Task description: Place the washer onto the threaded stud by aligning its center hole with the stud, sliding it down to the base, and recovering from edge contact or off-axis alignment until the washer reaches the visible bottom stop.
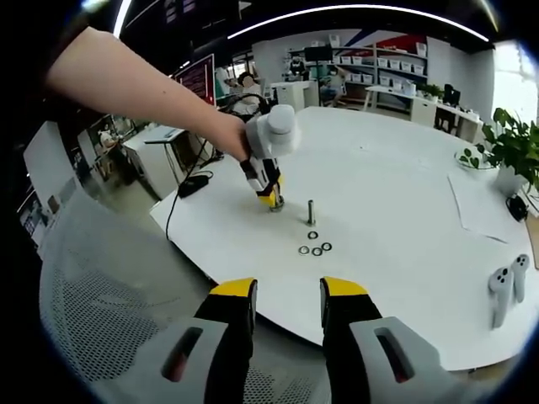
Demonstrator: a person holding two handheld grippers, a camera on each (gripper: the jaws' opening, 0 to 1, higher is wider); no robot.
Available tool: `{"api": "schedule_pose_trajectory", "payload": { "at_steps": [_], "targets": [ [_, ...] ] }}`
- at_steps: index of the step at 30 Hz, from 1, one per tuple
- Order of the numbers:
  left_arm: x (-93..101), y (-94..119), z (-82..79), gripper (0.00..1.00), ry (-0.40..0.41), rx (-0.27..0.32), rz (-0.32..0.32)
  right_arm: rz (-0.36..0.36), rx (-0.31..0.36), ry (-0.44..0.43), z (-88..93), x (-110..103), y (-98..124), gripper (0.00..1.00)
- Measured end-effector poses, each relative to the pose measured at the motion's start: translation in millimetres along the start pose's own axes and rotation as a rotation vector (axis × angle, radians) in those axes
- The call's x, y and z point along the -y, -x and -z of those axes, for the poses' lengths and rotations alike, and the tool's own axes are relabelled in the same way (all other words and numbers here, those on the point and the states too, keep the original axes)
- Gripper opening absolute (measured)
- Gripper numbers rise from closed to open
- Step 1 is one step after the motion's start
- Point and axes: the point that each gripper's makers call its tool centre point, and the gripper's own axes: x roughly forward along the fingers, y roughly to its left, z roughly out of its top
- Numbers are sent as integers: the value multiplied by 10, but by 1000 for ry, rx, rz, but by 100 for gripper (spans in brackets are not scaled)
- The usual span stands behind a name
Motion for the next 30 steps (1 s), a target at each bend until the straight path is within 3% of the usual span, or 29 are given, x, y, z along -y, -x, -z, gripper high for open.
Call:
{"api": "schedule_pose_trajectory", "payload": {
  "at_steps": [13,17,23,30],
  "targets": [
    [-26,-59,10,22,28,26,-7,9,-2,-3,0,16,1,33],
    [-6,-66,8,28,30,44,-20,7,-8,0,14,8,-1,33],
    [-65,111,-19,37,73,108,-73,15,8,0,-14,25,14,32],
    [-132,375,-28,37,156,198,-118,5,-6,6,9,6,-5,32]
  ]
}}
